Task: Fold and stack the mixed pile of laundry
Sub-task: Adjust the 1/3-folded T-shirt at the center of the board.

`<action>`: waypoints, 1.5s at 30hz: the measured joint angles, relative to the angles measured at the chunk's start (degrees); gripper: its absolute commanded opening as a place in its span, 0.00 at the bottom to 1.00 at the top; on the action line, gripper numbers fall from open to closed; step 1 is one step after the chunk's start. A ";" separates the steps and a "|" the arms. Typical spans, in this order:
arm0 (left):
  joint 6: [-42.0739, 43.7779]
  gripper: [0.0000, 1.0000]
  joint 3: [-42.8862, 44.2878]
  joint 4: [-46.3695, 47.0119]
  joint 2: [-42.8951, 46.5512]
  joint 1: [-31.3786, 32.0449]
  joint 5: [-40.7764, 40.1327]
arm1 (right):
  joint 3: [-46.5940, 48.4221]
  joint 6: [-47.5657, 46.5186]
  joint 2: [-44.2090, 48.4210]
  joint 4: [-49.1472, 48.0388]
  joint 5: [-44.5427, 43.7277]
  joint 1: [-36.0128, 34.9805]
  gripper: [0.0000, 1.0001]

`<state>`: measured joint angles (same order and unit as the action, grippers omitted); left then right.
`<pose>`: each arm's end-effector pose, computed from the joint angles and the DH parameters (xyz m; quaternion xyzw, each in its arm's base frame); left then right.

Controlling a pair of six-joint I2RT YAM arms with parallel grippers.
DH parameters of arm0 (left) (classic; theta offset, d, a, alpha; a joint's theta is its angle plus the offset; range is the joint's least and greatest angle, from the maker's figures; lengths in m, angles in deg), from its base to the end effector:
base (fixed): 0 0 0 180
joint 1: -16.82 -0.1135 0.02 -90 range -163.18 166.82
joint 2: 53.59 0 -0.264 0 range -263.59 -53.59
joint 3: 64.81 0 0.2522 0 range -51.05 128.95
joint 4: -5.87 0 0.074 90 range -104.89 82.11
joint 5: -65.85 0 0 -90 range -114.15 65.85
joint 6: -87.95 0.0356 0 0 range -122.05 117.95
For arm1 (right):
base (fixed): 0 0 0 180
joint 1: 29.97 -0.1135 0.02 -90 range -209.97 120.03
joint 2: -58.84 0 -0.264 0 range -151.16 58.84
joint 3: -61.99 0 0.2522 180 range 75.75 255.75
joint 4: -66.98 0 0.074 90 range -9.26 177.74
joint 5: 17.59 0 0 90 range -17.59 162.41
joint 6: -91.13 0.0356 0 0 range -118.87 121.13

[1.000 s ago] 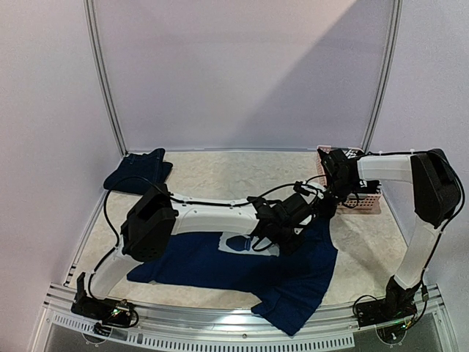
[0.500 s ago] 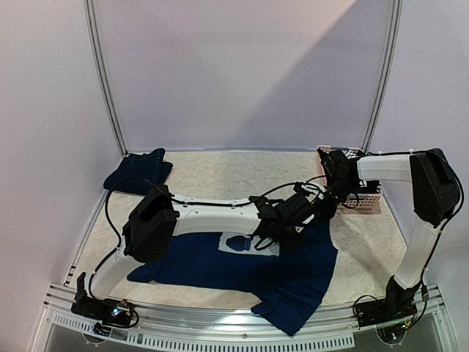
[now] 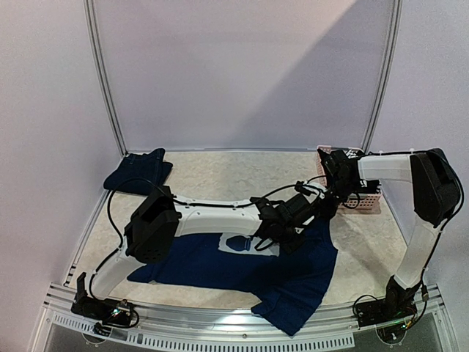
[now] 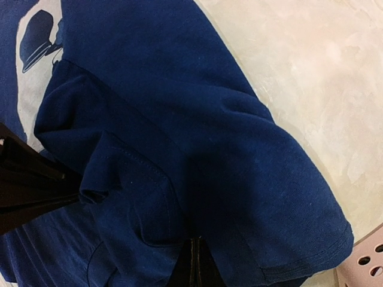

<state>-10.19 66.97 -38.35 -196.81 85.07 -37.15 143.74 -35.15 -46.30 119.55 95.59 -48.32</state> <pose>0.2075 -0.4985 0.1318 0.4465 0.8384 -0.0964 0.2974 0.3243 0.1223 0.1647 -0.4680 0.8526 0.1783 0.1493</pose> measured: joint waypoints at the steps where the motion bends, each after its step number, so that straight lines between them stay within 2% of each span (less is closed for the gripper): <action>1: 0.02 0.00 -0.44 0.37 0.20 0.00 -0.11 | 0.00 0.00 0.00 0.17 0.11 0.13 0.00; 6: 0.46 0.00 -4.74 1.29 3.82 -0.11 -0.59 | -0.02 0.00 0.70 1.64 1.29 0.81 0.00; 14: 0.81 0.00 -11.43 3.41 12.92 -0.55 -1.01 | -0.35 0.00 7.39 3.74 3.21 1.03 0.00; 24: 0.76 0.00 -15.65 5.64 15.39 -0.59 -1.01 | -0.52 -0.02 7.80 5.90 4.07 1.07 0.00; 28: 0.81 0.00 -18.16 5.49 17.88 -0.63 -0.63 | -1.97 0.00 12.90 8.09 4.96 1.07 0.00; 35: 1.22 0.00 -22.47 5.86 23.63 -0.66 3.30 | -6.21 0.48 23.12 10.97 9.01 1.01 0.00; 45: 2.64 0.00 -27.63 5.81 24.17 -0.66 8.92 | -11.13 0.68 27.19 15.02 10.43 -3.37 0.00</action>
<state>-7.55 39.34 -32.54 -172.63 84.42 -28.23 132.61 -34.47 -19.11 134.56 106.02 -51.68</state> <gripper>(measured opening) 0.009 0.004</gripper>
